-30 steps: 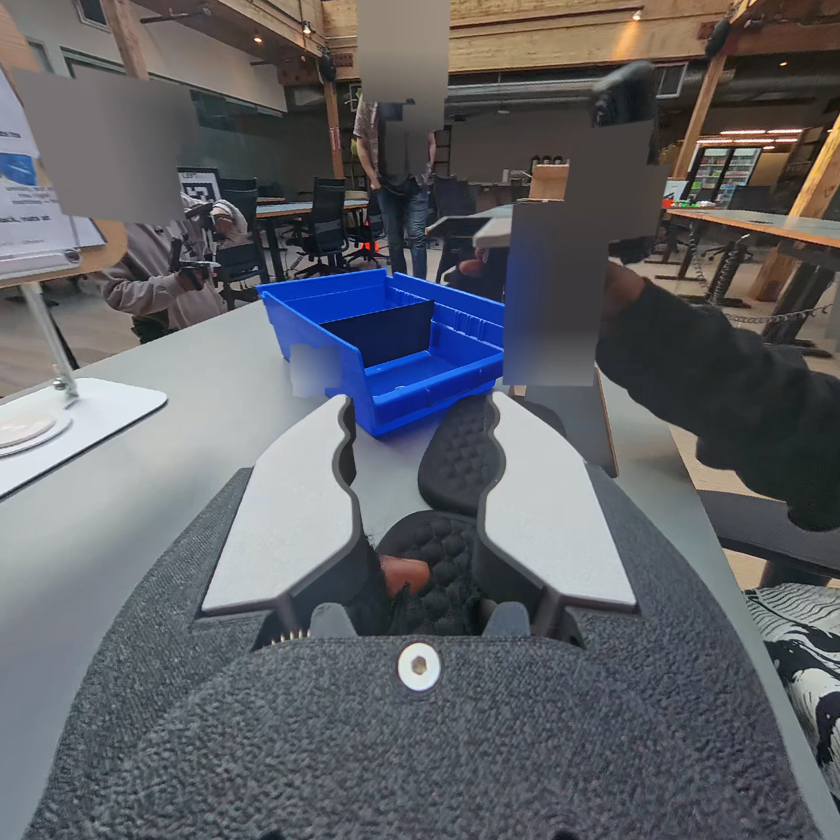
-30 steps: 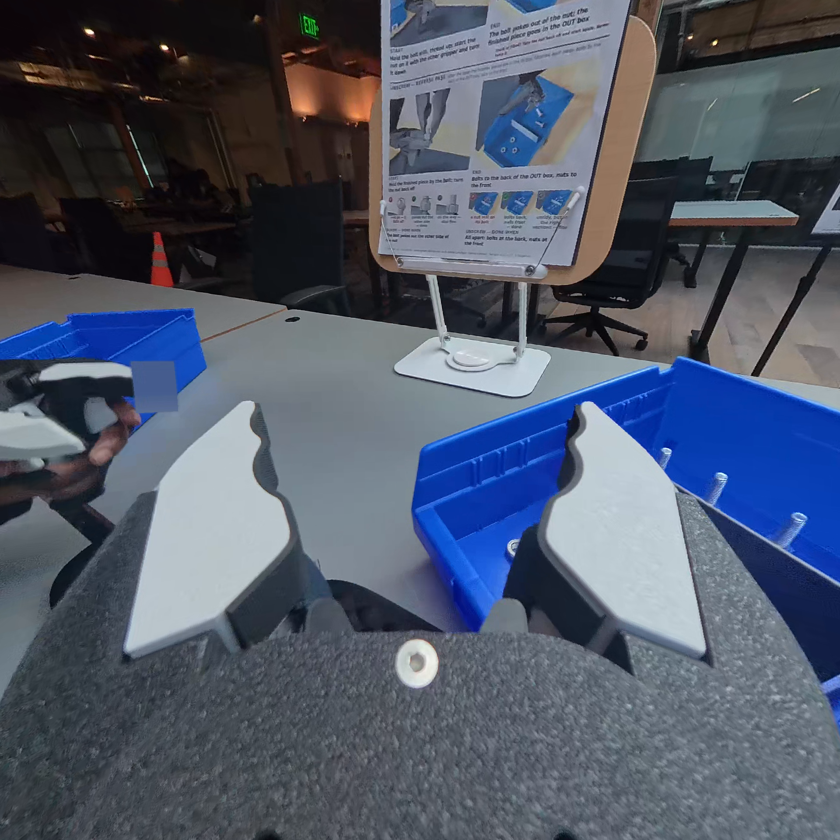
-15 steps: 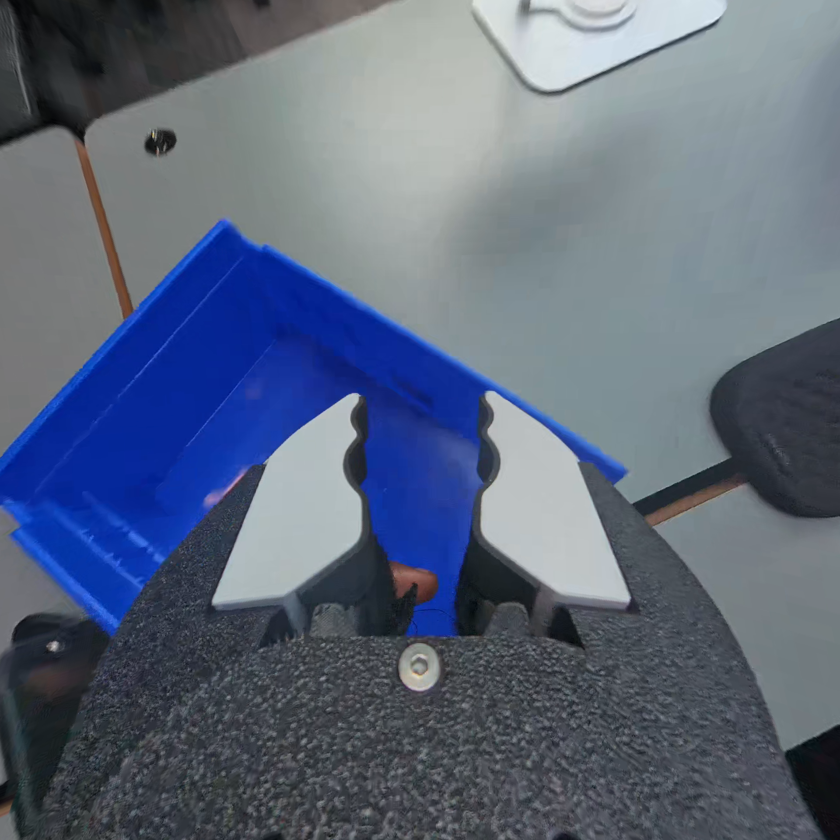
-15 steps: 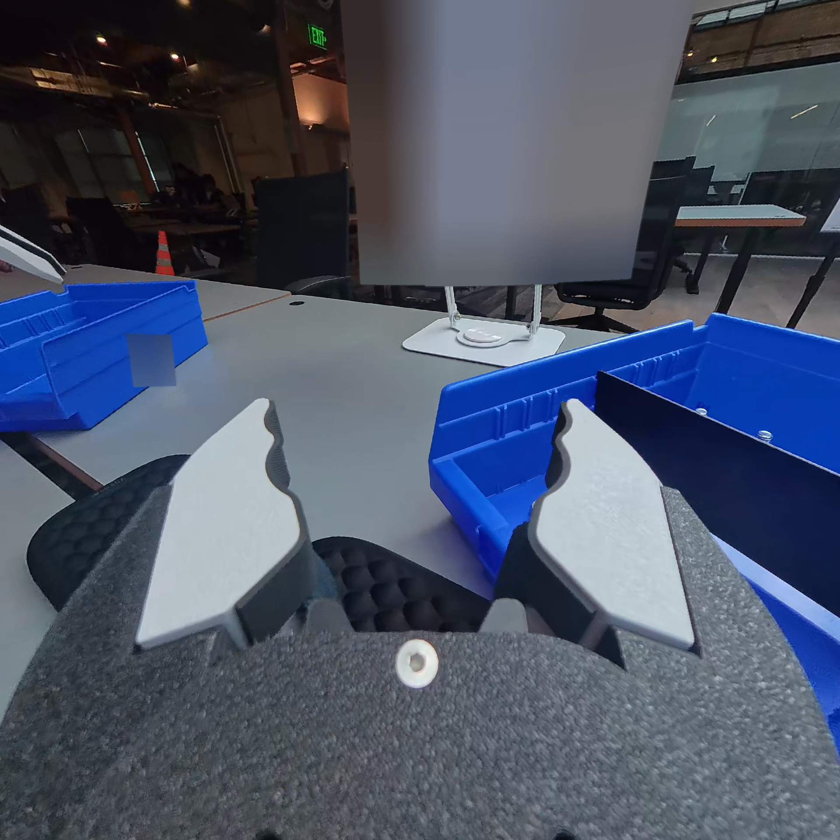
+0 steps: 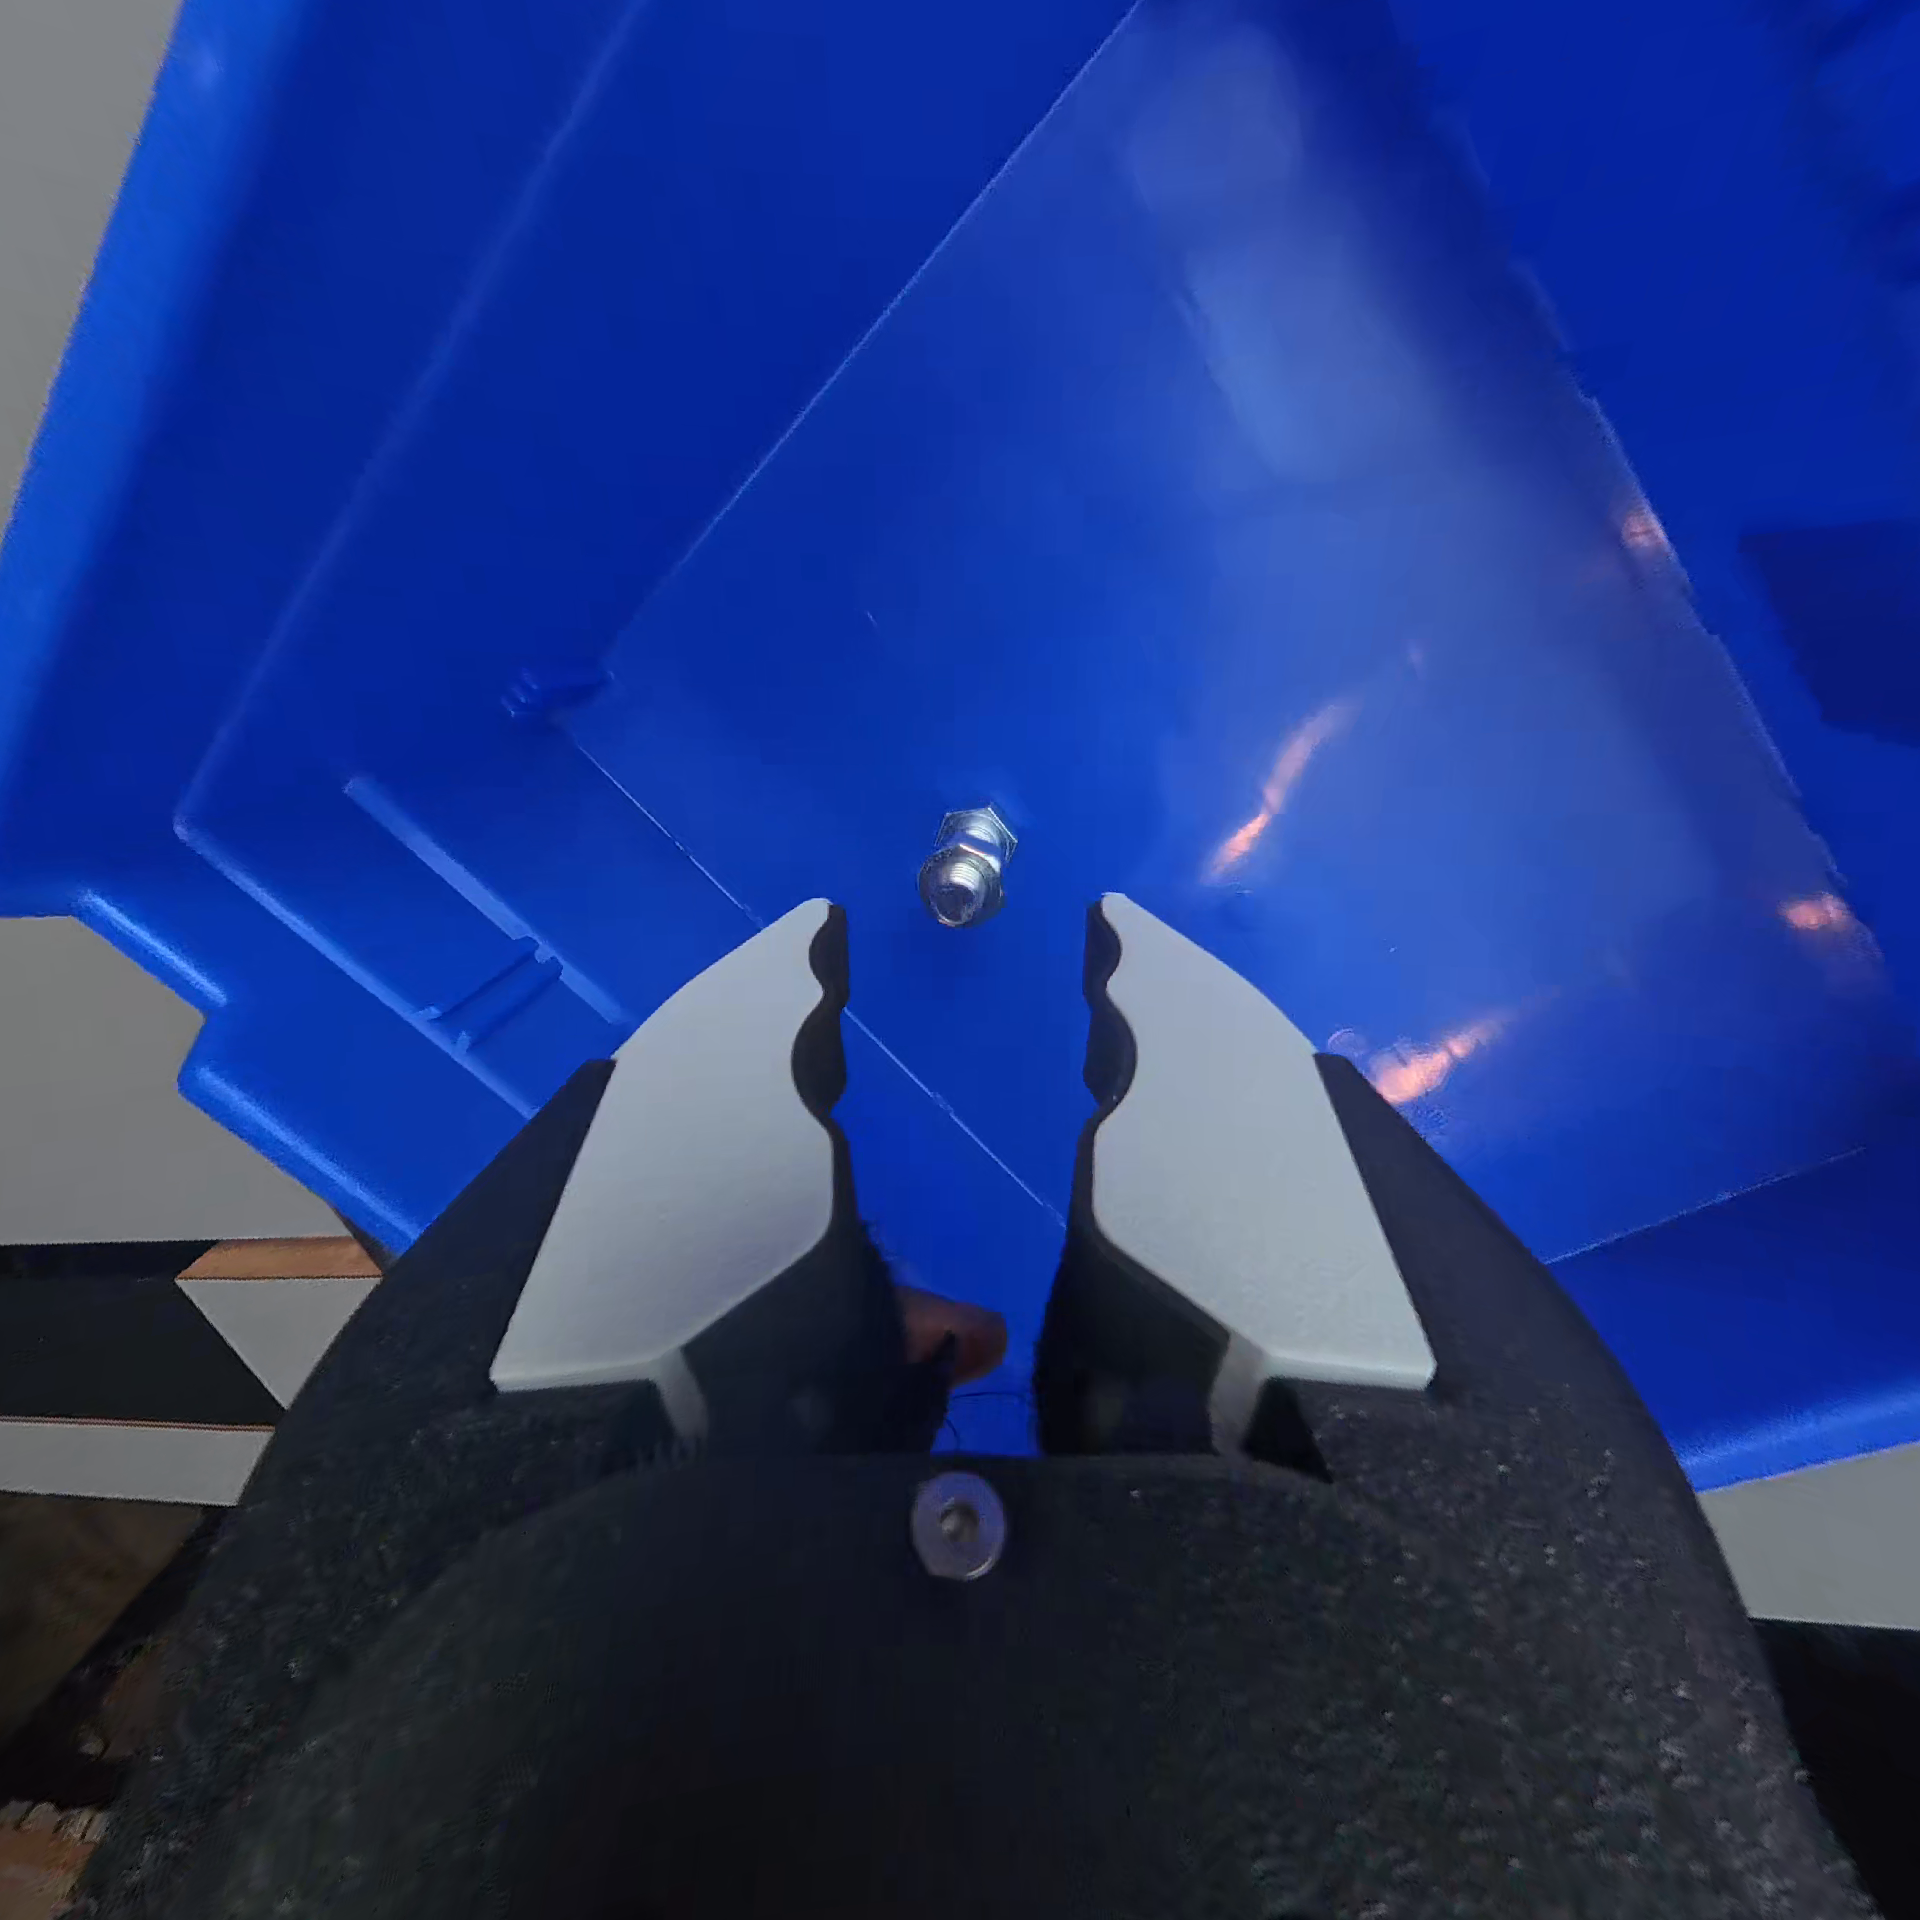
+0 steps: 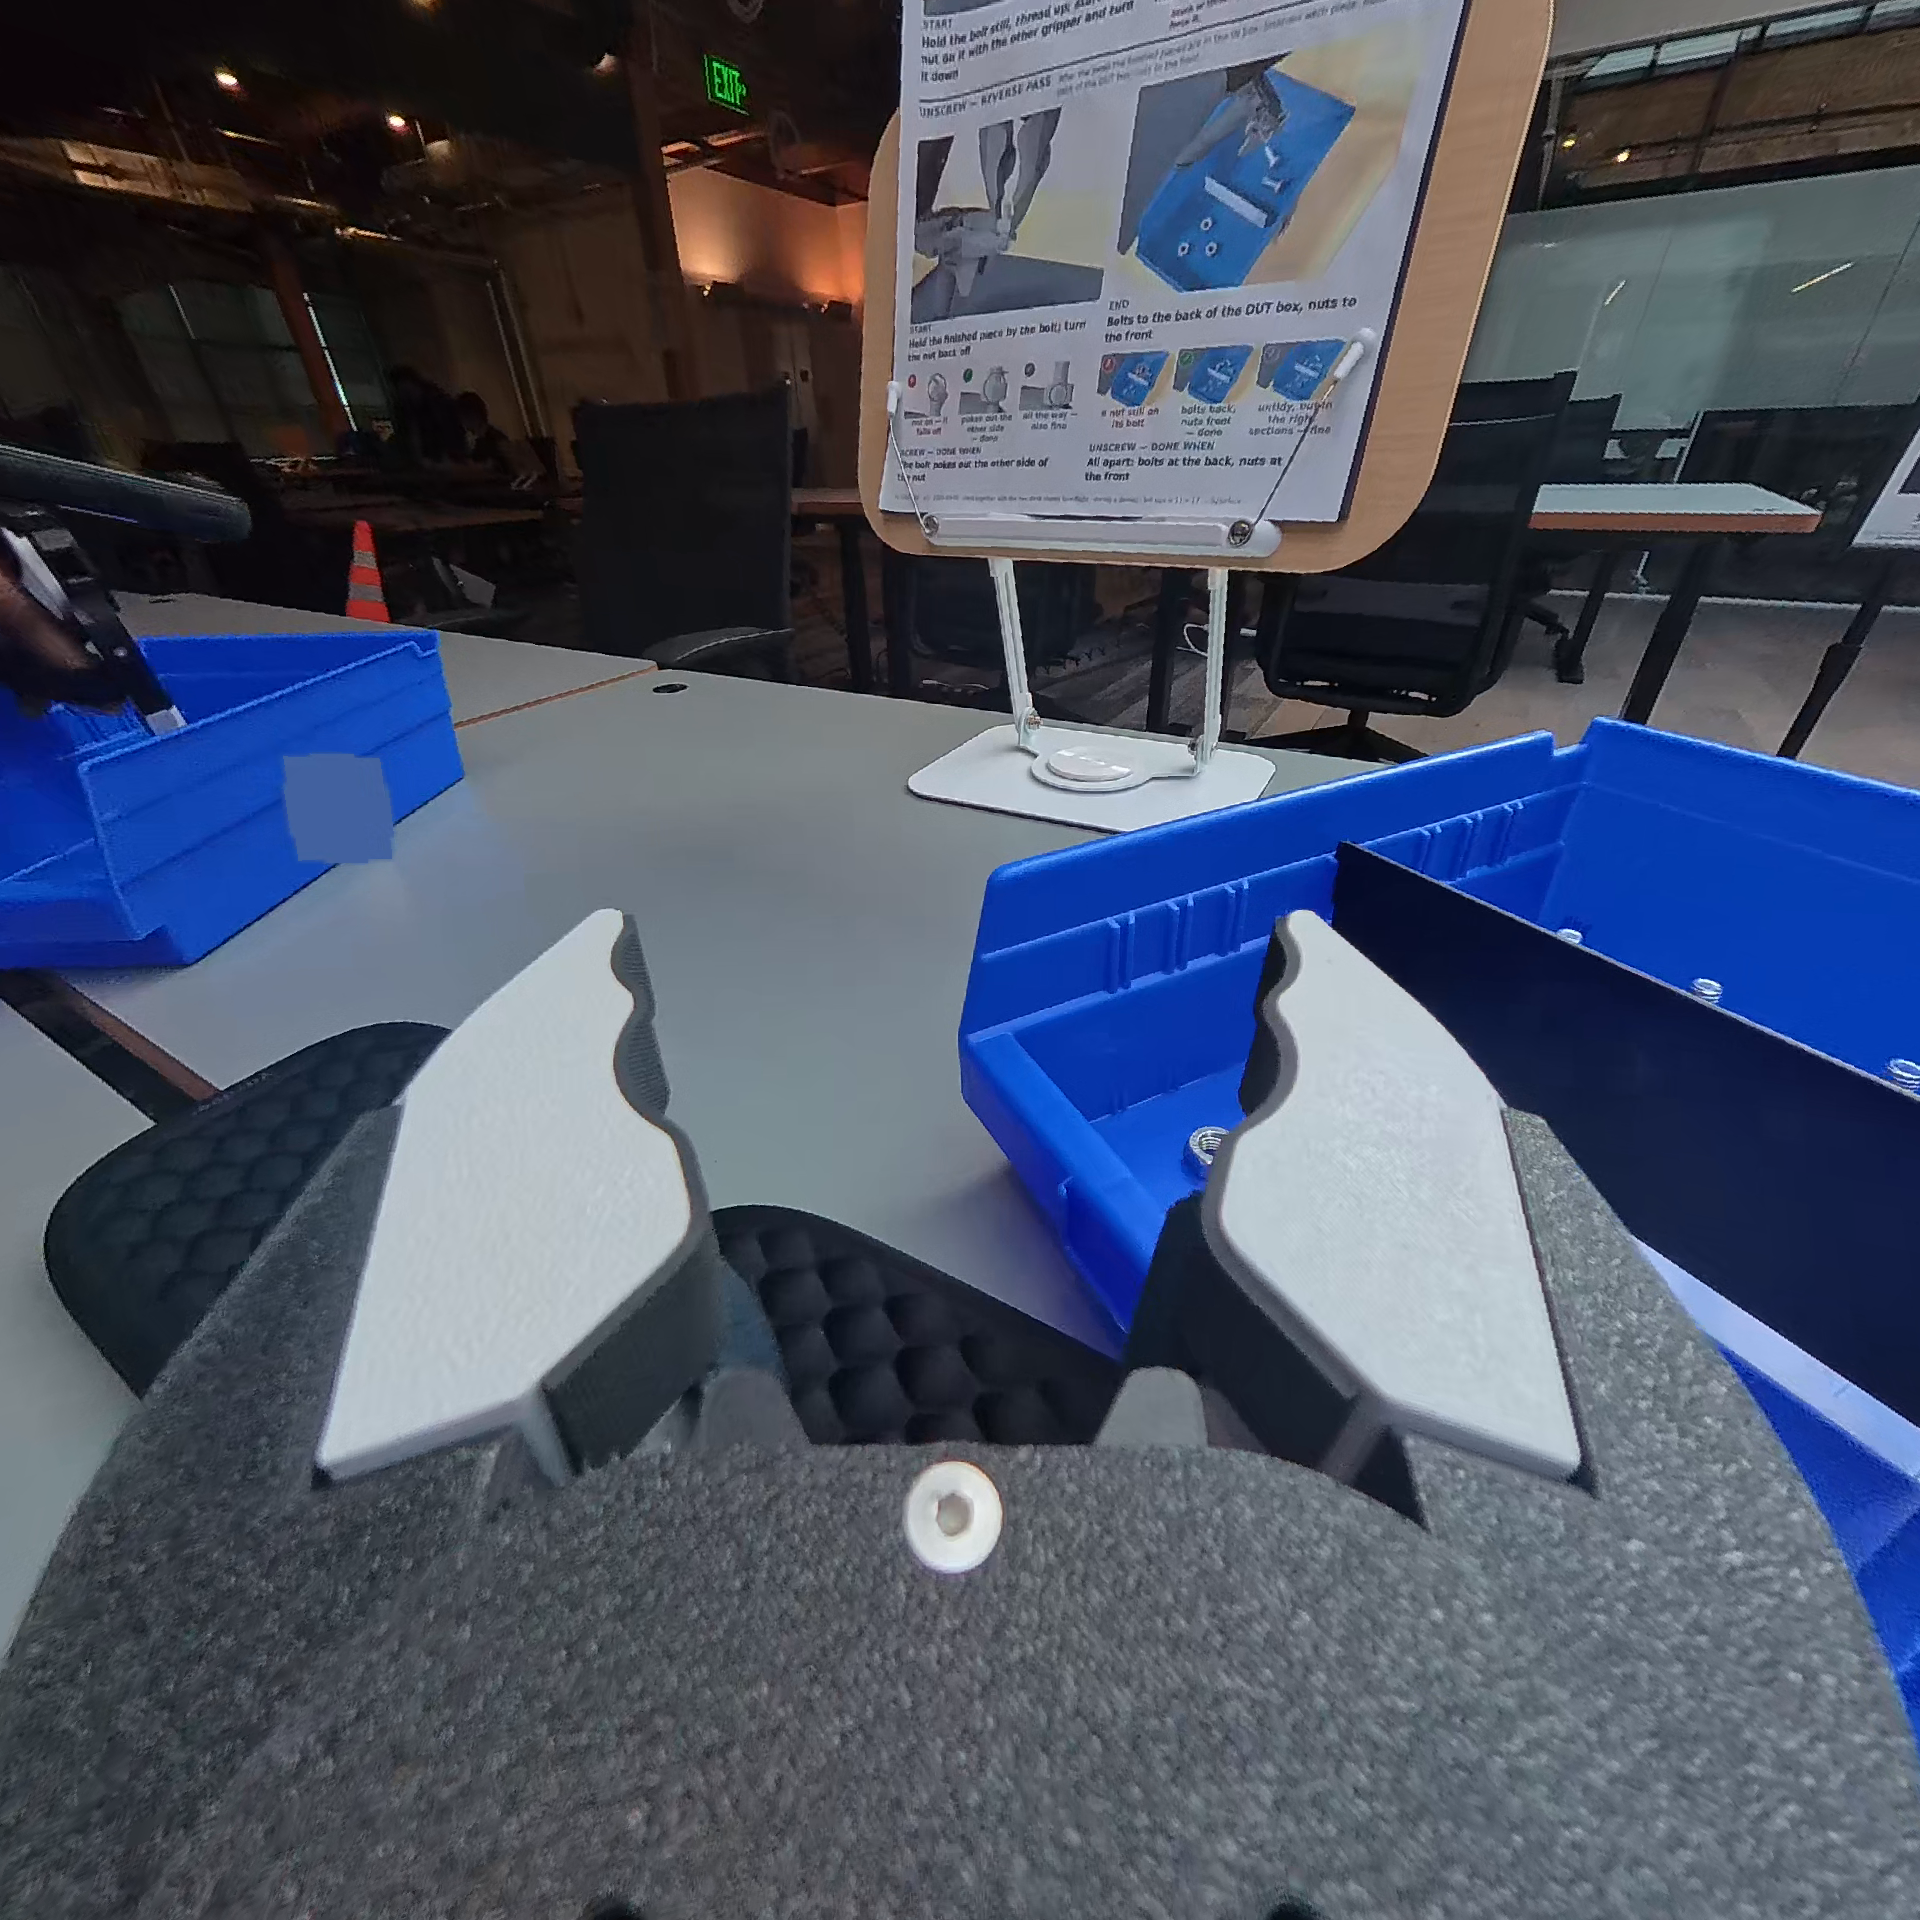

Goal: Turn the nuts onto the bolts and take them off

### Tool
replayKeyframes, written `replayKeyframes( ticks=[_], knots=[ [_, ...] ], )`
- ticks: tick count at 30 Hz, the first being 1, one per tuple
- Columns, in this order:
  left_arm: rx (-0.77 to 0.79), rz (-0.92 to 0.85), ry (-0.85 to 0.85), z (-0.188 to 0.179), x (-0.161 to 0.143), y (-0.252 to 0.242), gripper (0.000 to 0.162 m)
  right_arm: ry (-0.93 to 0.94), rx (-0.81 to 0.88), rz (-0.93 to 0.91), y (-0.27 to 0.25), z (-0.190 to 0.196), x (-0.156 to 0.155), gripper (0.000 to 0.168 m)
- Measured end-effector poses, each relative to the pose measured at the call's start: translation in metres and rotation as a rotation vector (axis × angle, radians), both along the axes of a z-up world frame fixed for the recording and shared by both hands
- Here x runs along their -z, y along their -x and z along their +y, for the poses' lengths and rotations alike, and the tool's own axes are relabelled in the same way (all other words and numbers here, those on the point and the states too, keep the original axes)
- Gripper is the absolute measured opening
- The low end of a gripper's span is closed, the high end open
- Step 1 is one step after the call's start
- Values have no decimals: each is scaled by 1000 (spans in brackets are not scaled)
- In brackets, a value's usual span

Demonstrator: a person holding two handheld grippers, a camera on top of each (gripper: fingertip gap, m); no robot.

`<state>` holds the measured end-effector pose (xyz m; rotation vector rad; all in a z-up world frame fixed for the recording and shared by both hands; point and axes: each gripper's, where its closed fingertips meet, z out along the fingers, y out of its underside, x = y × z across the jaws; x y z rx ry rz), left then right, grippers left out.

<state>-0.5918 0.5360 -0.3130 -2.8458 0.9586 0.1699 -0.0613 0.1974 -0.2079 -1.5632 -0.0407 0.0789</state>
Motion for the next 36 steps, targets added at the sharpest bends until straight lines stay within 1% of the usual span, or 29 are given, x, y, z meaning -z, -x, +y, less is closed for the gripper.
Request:
replayKeyframes(
  ticks=[6, 7, 8, 10, 13, 16, 18, 21, 23, 25, 30, 36],
  knots=[
    [-52, 5, 54, 1, 19, 1, 37, -6, 4, -7, -1, 0, -3, 109],
    [-53, 3, 59, 1, 21, 1, 30, -5, 4, -9, -1, 0, -3, 109],
    [-51, 1, 55, 2, 23, 1, 19, -4, 4, -12, -1, 1, -2, 109],
    [-38, -7, 55, 1, 22, 1, 18, 3, 3, -17, -1, 1, -2, 109],
    [13, -47, 44, -3, 11, -7, 18, 13, -1, -24, 0, 2, 0, 108],
    [81, -85, -18, -6, -16, -20, 18, 18, -23, -30, 7, 4, 0, 104],
    [148, -124, -65, -11, -39, -38, 18, 26, -37, -44, 12, 6, 1, 102],
    [287, -162, -116, -27, -70, -73, 18, 42, -45, -62, 17, 8, 2, 101],
    [392, -178, -144, -41, -85, -101, 19, 38, -50, -63, 20, 9, 0, 100],
    [498, -177, -162, -56, -94, -132, 18, 39, -52, -67, 22, 8, -2, 99],
    [756, -132, -189, -98, -95, -212, 18, 50, -35, -102, 23, 2, -3, 98],
    [1005, -172, -137, -160, -68, -300, 18, 48, -16, -108, 20, -6, -6, 97]
  ],
)
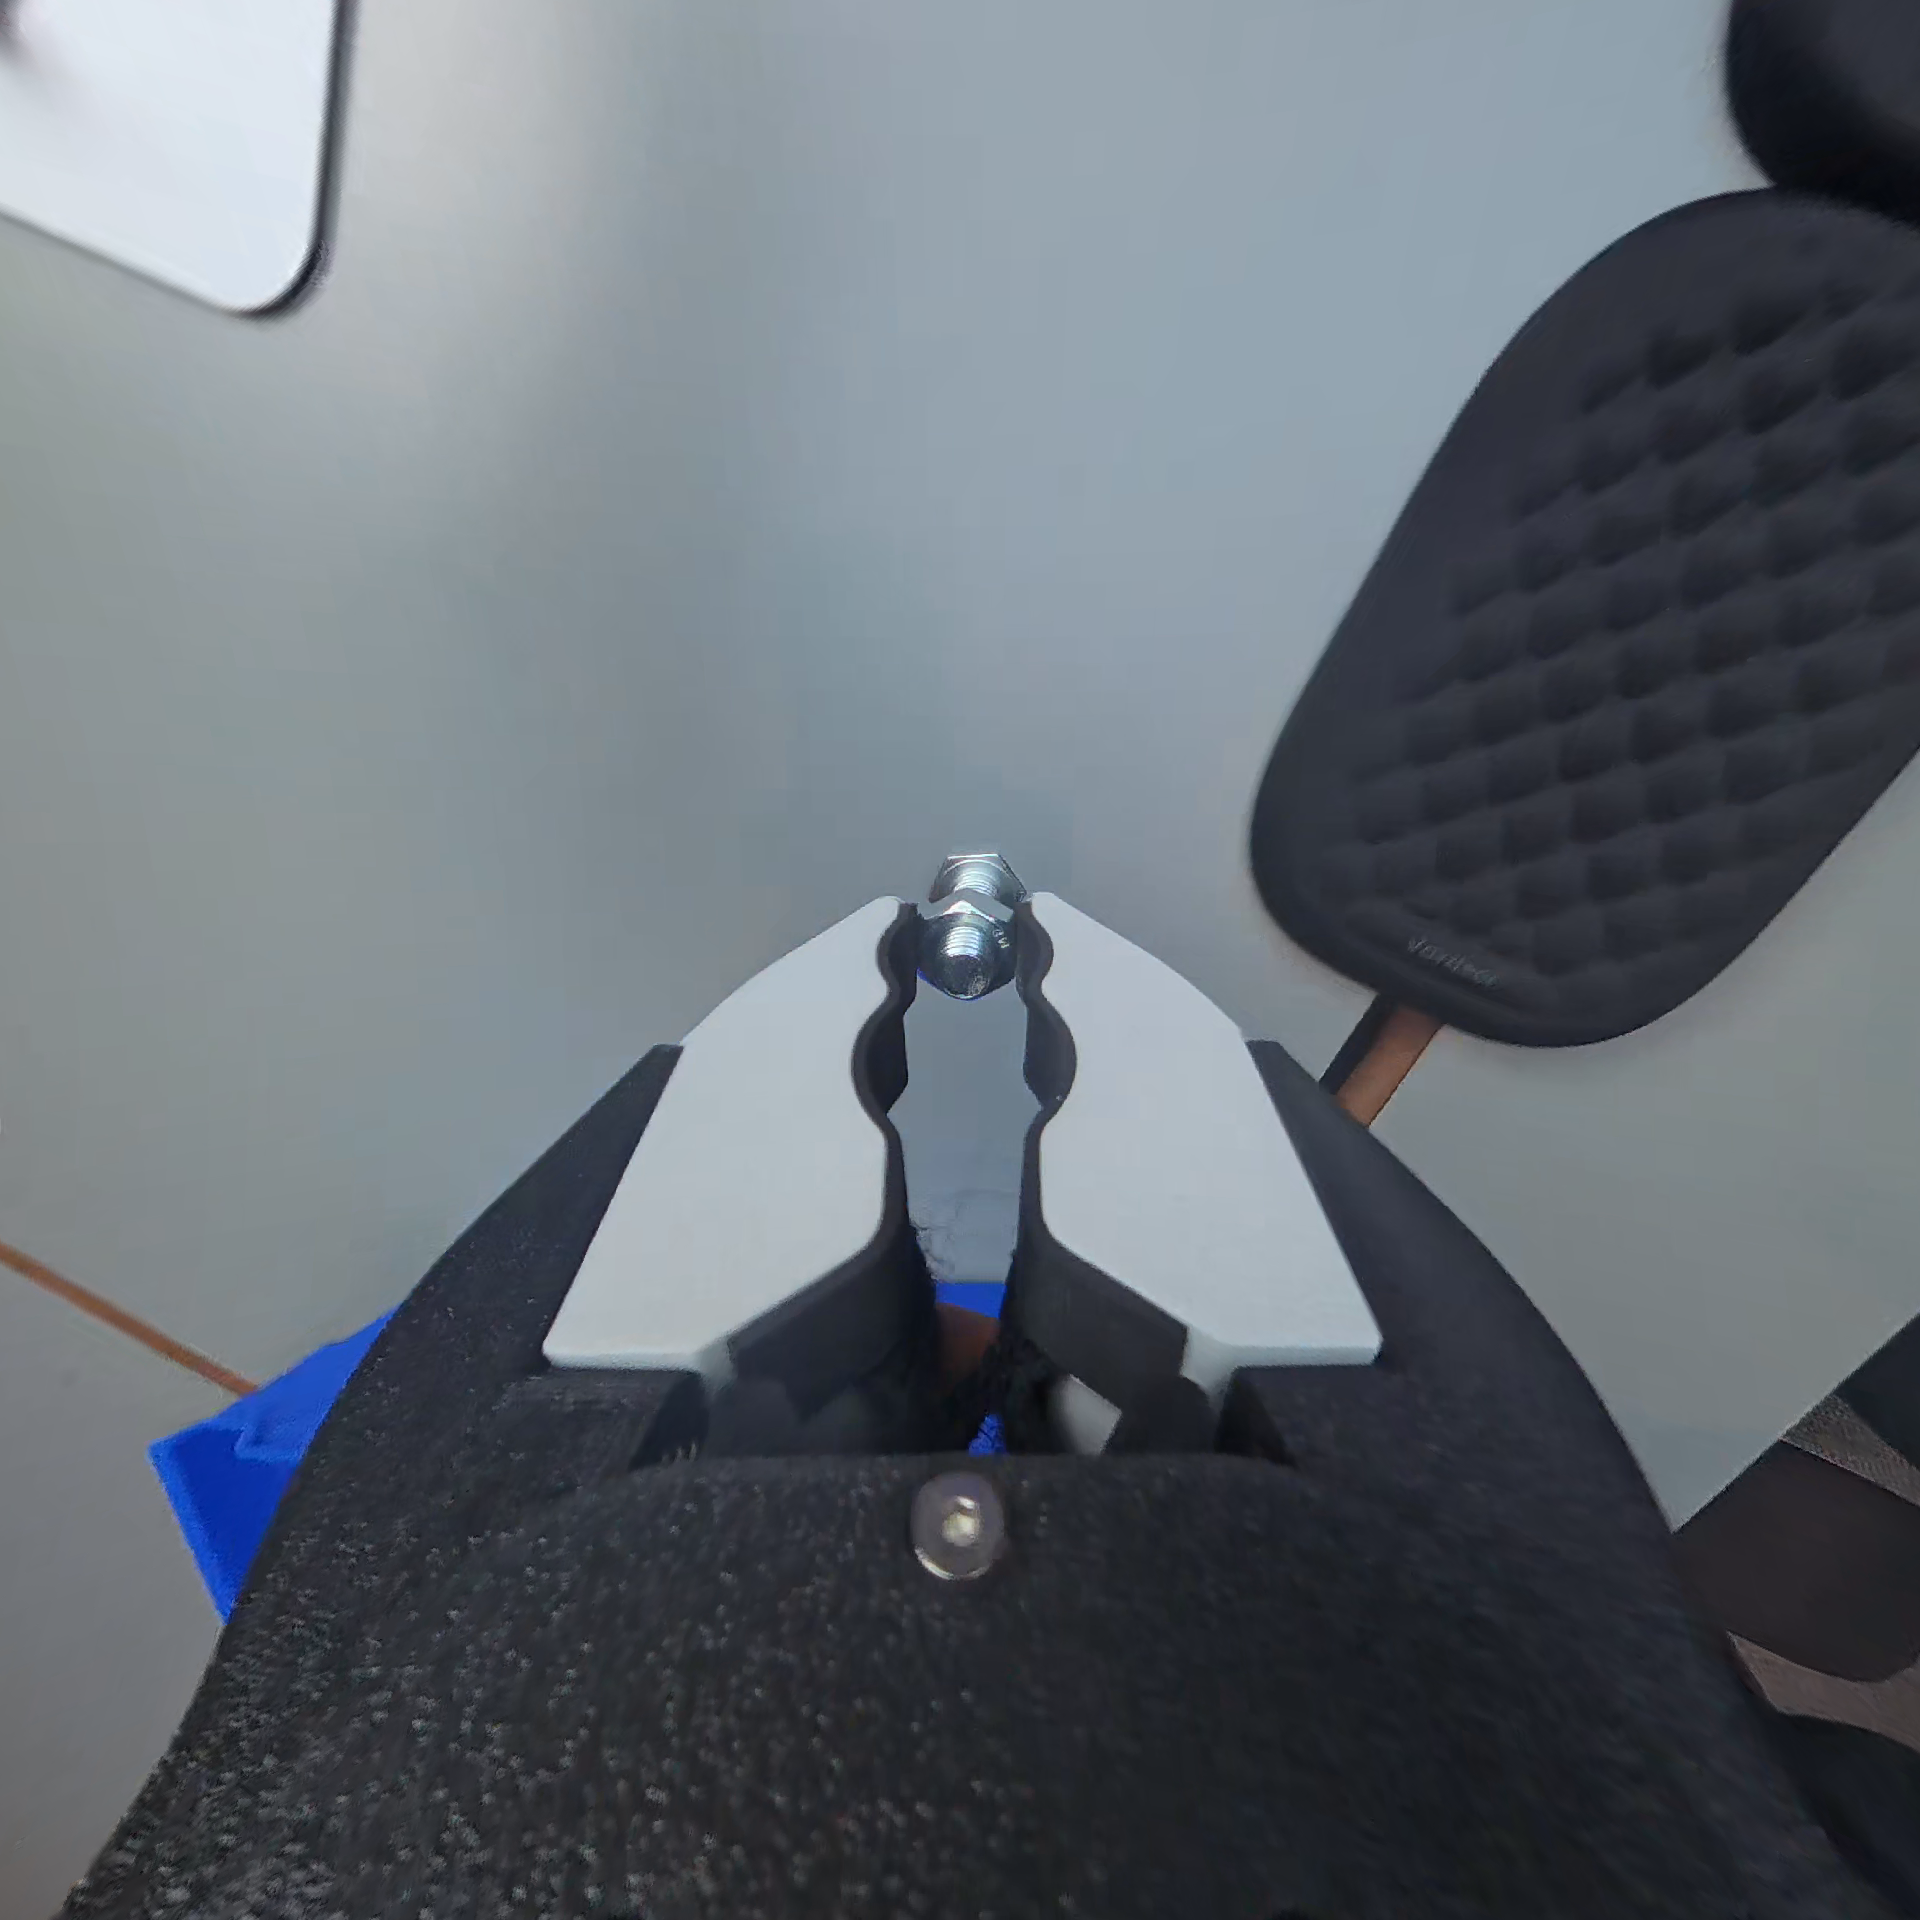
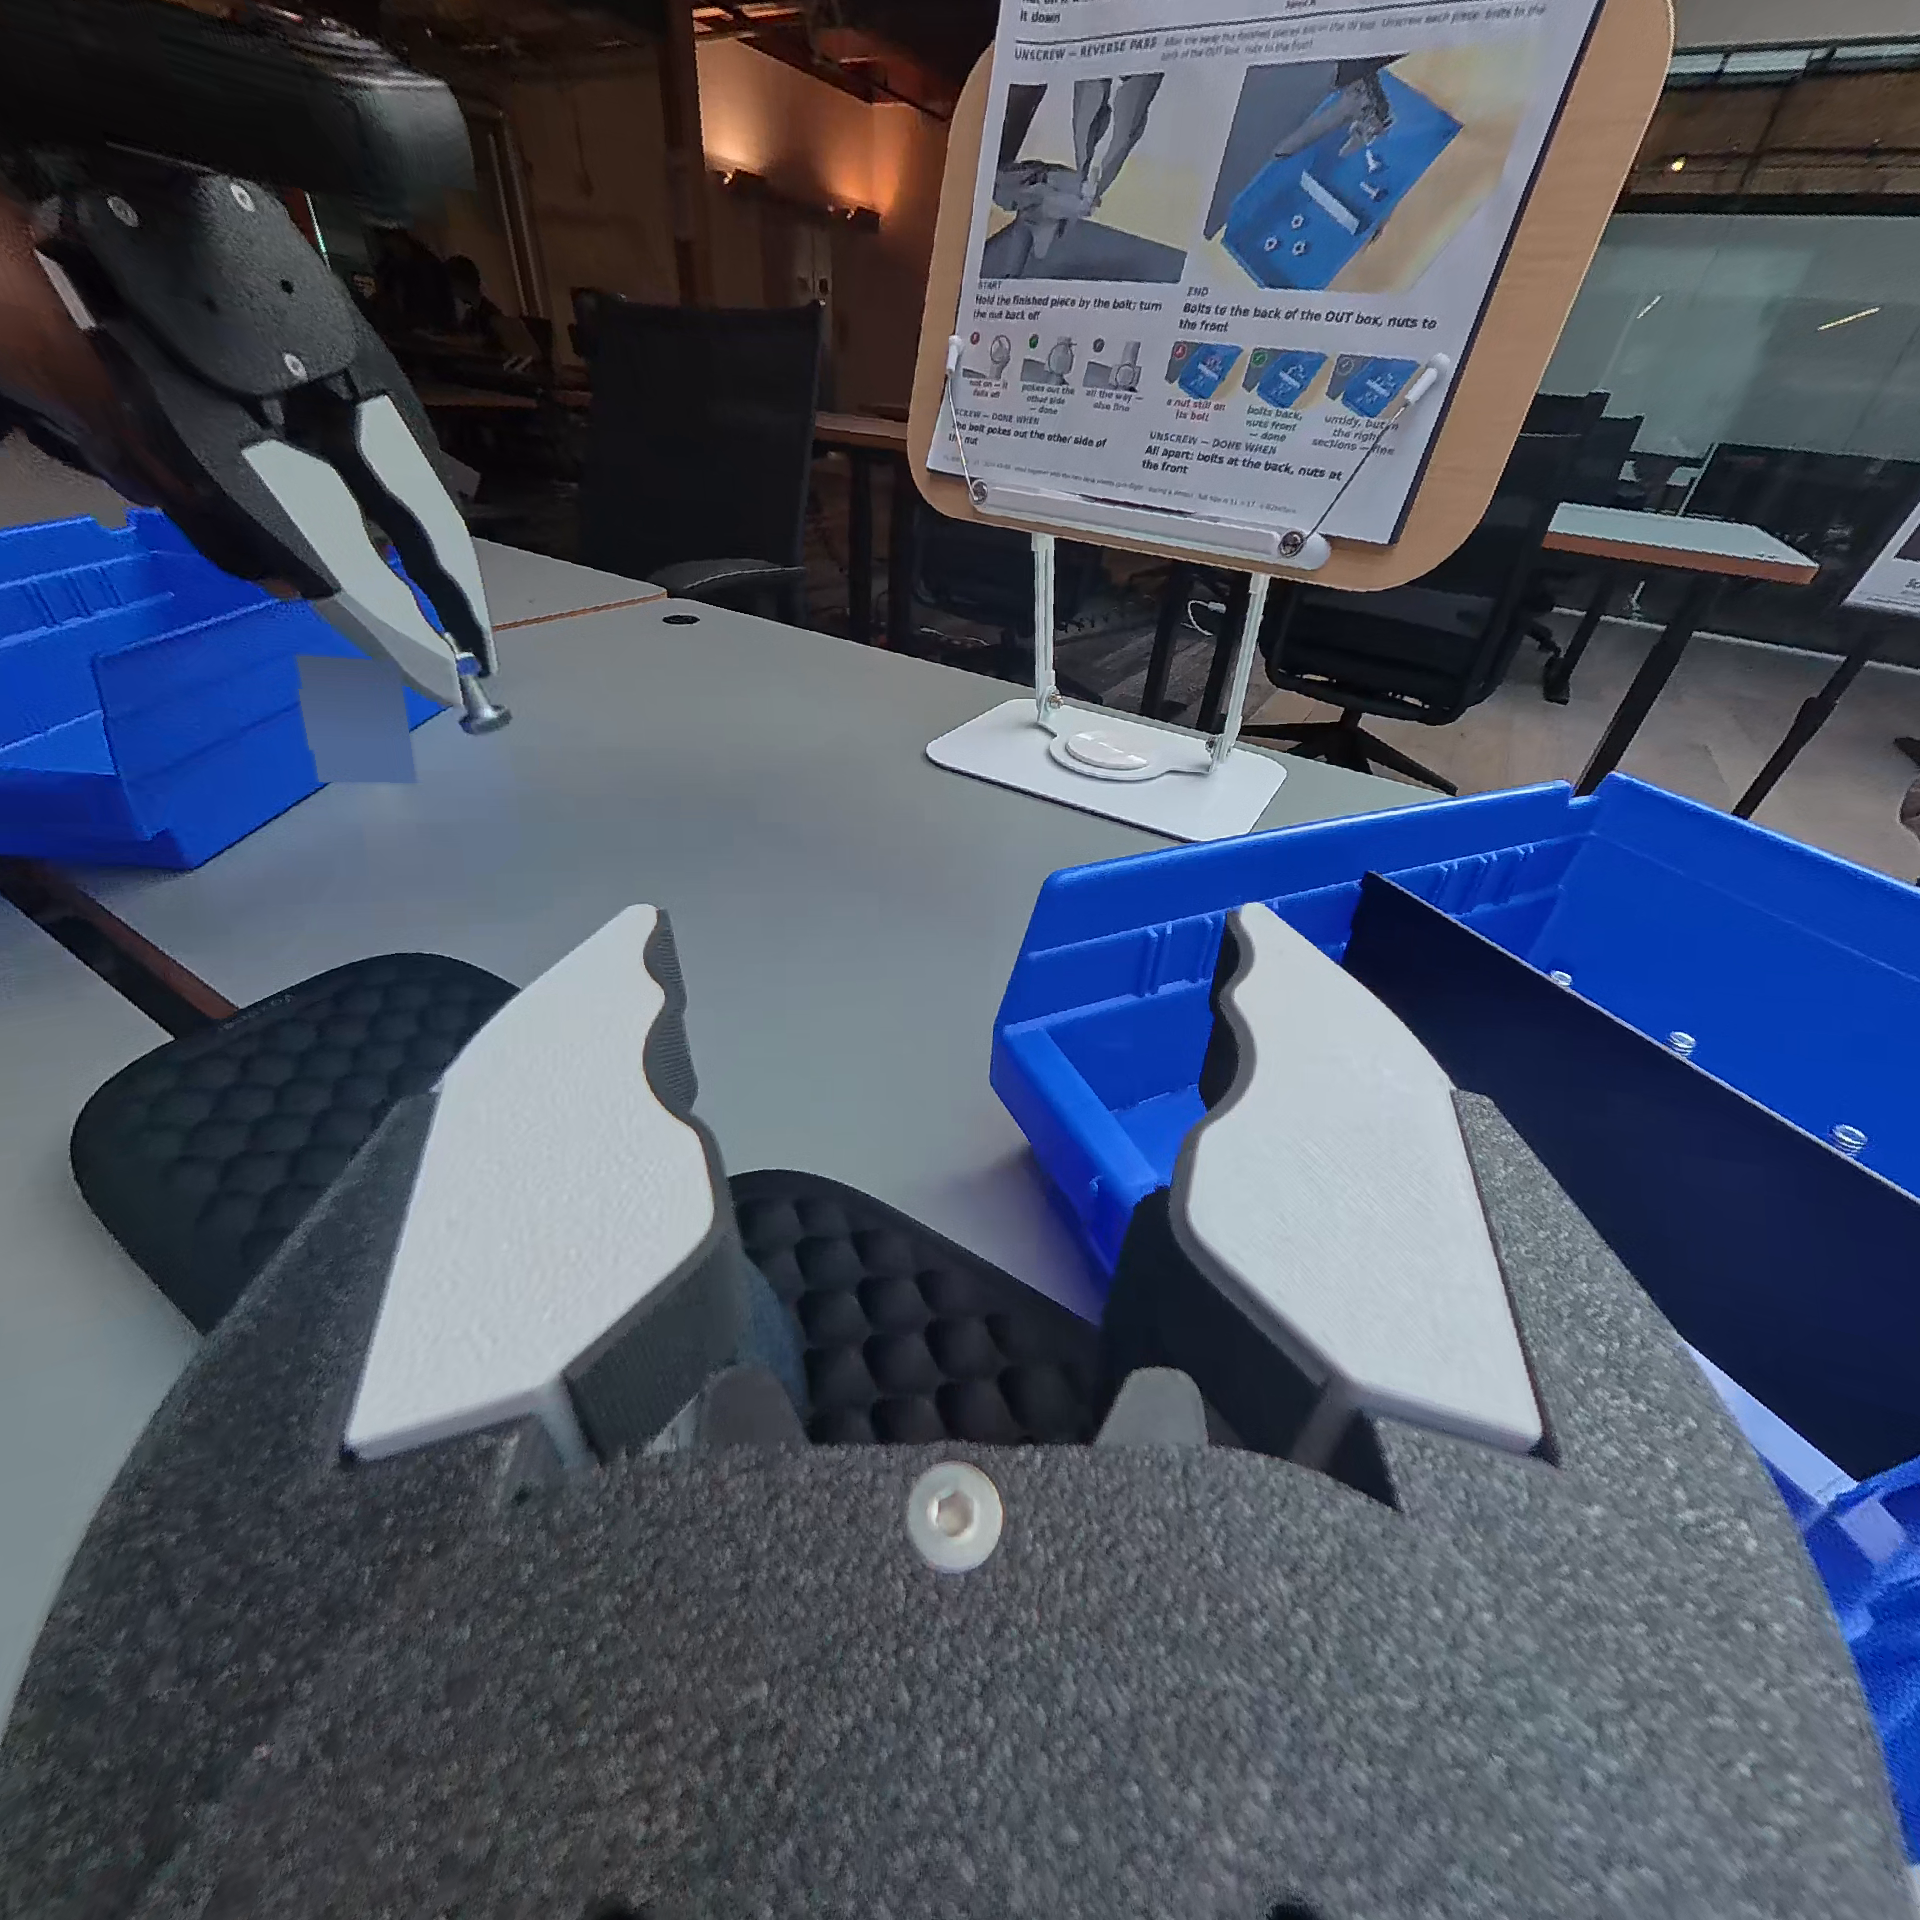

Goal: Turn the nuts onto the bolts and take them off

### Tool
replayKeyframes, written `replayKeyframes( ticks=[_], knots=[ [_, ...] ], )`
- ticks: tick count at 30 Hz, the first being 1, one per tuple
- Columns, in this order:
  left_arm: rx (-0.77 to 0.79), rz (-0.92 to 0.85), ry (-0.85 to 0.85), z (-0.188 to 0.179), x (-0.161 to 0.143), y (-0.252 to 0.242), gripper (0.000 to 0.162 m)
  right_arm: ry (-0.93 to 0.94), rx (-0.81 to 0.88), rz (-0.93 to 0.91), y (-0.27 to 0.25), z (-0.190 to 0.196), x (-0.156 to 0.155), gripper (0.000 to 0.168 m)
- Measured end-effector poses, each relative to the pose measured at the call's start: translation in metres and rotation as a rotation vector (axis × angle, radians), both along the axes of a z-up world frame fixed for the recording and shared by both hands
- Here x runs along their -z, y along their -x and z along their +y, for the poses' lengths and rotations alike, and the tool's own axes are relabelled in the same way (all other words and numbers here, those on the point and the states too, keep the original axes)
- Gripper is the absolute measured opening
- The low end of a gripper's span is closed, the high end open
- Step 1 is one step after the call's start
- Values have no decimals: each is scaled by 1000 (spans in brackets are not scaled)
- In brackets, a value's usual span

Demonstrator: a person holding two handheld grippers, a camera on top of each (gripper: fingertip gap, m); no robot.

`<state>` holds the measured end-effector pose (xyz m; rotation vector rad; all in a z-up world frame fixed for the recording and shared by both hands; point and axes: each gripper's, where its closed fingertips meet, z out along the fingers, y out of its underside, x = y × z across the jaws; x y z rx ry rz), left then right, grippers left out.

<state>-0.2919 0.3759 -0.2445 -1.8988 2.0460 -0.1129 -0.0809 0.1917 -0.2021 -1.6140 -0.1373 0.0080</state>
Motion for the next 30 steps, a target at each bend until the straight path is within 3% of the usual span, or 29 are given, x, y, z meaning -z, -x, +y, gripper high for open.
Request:
replayKeyframes(
  ticks=[5, 15, 25, 30],
  knots=[
    [121, 43, 27, -37, 32, -43, 18, 9, 15, -16, -3, -4, 0, 97],
    [181, 148, -7, -52, 79, -77, 18, 21, 10, -11, -2, -2, 5, 97],
    [199, 145, 5, -58, 88, -87, 18, 26, 21, -17, -4, -3, 5, 97],
    [168, 3, 28, -57, 76, -92, 33, 32, 22, -18, -5, -3, 7, 97]
  ],
)
